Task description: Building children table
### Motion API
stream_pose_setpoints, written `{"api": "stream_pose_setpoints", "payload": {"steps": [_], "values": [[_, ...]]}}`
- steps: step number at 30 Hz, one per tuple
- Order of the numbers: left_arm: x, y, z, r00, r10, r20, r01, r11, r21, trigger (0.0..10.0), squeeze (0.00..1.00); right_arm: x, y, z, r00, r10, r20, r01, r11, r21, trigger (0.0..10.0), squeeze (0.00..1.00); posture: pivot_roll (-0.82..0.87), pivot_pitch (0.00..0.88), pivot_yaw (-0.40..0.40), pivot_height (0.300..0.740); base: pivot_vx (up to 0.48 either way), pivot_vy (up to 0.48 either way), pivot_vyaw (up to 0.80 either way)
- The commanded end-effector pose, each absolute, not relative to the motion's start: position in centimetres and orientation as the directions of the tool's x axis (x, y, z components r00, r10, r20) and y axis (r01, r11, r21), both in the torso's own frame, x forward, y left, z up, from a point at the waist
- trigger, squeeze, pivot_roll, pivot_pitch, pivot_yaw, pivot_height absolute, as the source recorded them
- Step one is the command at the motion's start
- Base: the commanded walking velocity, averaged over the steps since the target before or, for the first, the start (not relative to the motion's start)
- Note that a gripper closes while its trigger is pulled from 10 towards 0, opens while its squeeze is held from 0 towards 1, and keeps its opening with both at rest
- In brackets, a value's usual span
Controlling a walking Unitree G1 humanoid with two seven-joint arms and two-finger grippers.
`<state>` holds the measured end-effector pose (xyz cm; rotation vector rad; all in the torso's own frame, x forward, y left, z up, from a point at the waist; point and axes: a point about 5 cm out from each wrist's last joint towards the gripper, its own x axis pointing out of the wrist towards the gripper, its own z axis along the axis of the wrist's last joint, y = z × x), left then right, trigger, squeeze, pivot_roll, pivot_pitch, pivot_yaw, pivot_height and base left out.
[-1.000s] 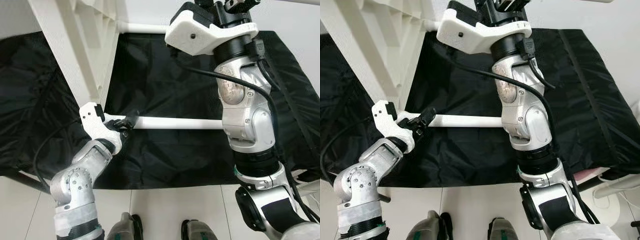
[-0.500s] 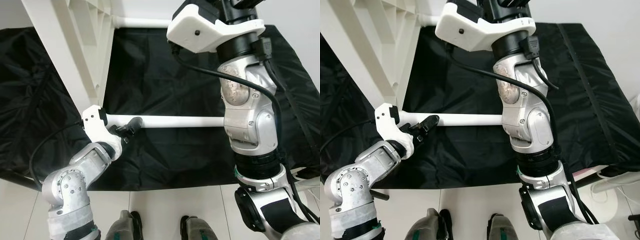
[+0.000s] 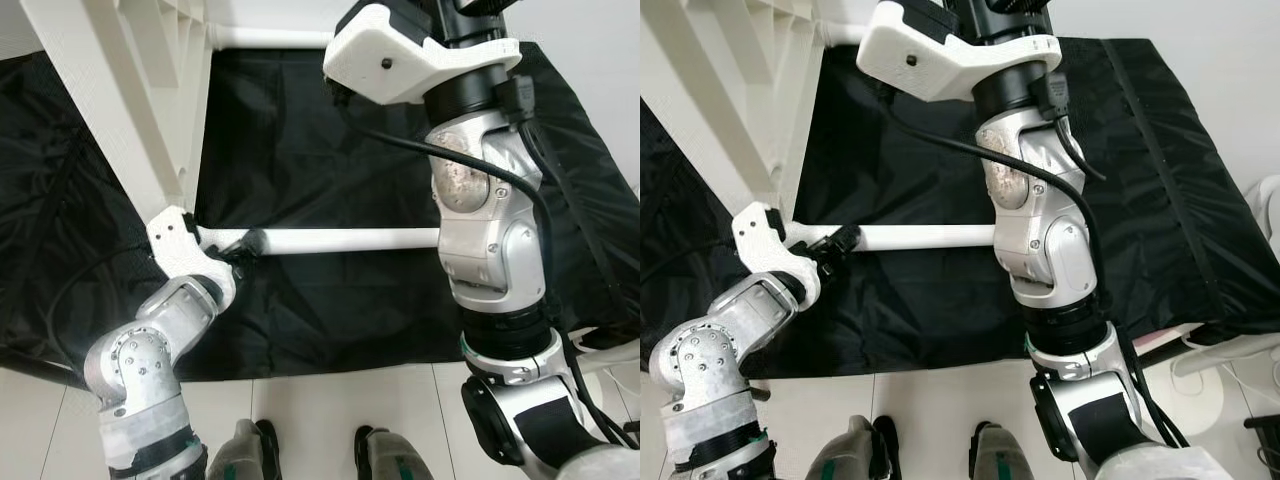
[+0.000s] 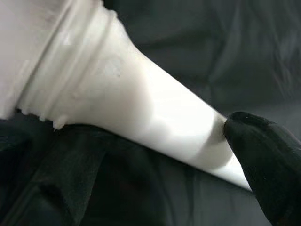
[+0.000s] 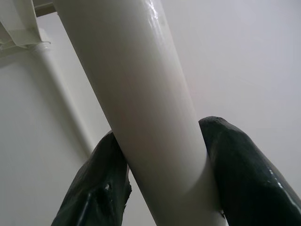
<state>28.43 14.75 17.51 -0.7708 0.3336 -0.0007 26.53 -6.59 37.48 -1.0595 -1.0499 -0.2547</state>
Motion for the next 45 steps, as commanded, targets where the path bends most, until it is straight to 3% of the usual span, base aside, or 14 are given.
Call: {"api": "stream_pose_setpoints", "payload": {"steps": [1, 12, 16, 24, 25, 27, 28, 31, 36, 41, 44, 45], "values": [[28.4, 12.4, 16.8, 0.941, -0.167, -0.295, -0.142, 0.597, -0.789, 10.0, 0.00, 26.5, -6.2, 37.3, 0.531, 0.248, 0.810, 0.546, 0.631, -0.551, 0.0, 0.00, -0.09, 0.208, 0.089, 0.740, 0.000, 0.000, 0.00], [29.3, 10.3, 17.0, 0.934, -0.182, -0.307, -0.180, 0.501, -0.846, 10.0, 0.00, 26.5, -6.2, 37.8, 0.527, 0.202, 0.825, 0.545, 0.665, -0.511, 0.0, 0.00, -0.10, 0.221, 0.097, 0.740, 0.000, 0.000, 0.00], [31.2, 8.5, 18.9, 0.953, -0.221, -0.207, -0.094, 0.435, -0.896, 10.0, 0.00, 27.3, -8.6, 37.7, 0.592, 0.073, 0.803, 0.524, 0.722, -0.452, 0.0, 0.00, -0.10, 0.223, 0.091, 0.740, 0.000, 0.000, 0.00], [32.0, 8.6, 21.8, 0.984, -0.174, -0.027, 0.031, 0.322, -0.946, 10.0, 0.00, 26.4, -10.8, 37.9, 0.617, -0.016, 0.787, 0.518, 0.761, -0.391, 0.0, 0.00, -0.11, 0.228, 0.088, 0.740, 0.000, 0.000, 0.00], [32.0, 8.5, 22.0, 0.986, -0.164, -0.011, 0.047, 0.344, -0.938, 7.3, 0.00, 26.2, -11.1, 37.8, 0.615, -0.022, 0.788, 0.526, 0.756, -0.390, 0.0, 0.00, -0.11, 0.228, 0.087, 0.740, 0.000, 0.000, 0.00], [32.1, 8.5, 22.1, 0.988, -0.155, -0.002, 0.055, 0.361, -0.931, 7.3, 0.00, 26.0, -11.3, 37.8, 0.615, -0.026, 0.788, 0.531, 0.753, -0.389, 0.0, 0.00, -0.11, 0.229, 0.087, 0.740, 0.000, 0.000, 0.00], [32.1, 8.3, 22.1, 0.988, -0.157, 0.005, 0.061, 0.358, -0.932, 0.1, 0.00, 25.9, -11.4, 37.8, 0.616, -0.026, 0.787, 0.534, 0.749, -0.393, 0.0, 0.00, -0.11, 0.229, 0.087, 0.740, 0.000, 0.000, 0.00], [32.2, 8.1, 21.9, 0.989, -0.149, -0.001, 0.050, 0.336, -0.940, 0.0, 0.00, 25.7, -11.5, 37.7, 0.617, -0.022, 0.787, 0.533, 0.746, -0.398, 0.0, 0.00, -0.12, 0.228, 0.089, 0.740, 0.000, 0.000, 0.00], [32.4, 8.5, 22.6, 0.992, -0.123, 0.034, 0.081, 0.399, -0.913, 0.0, 0.00, 25.5, -11.6, 37.6, 0.620, -0.034, 0.784, 0.528, 0.757, -0.384, 0.0, 0.00, -0.12, 0.230, 0.088, 0.740, 0.000, 0.000, 0.00], [32.4, 10.4, 29.0, 0.943, -0.089, 0.321, 0.308, 0.598, -0.740, 0.0, 0.00, 25.3, -13.2, 37.6, 0.649, -0.124, 0.750, 0.495, 0.817, -0.294, 0.0, 0.00, -0.09, 0.234, 0.077, 0.740, 0.000, 0.000, 0.00], [32.3, 10.6, 30.1, 0.926, -0.091, 0.368, 0.340, 0.627, -0.701, 0.0, 0.00, 25.3, -13.5, 37.7, 0.651, -0.131, 0.748, 0.500, 0.815, -0.293, 0.0, 0.00, -0.09, 0.235, 0.077, 0.740, 0.000, 0.000, 0.00], [32.0, 11.4, 32.0, 0.892, -0.067, 0.447, 0.384, 0.635, -0.670, 0.0, 0.00, 25.3, -13.6, 37.8, 0.652, -0.122, 0.748, 0.502, 0.809, -0.306, 0.0, 0.00, -0.09, 0.239, 0.076, 0.740, 0.000, 0.000, 0.00]]}}
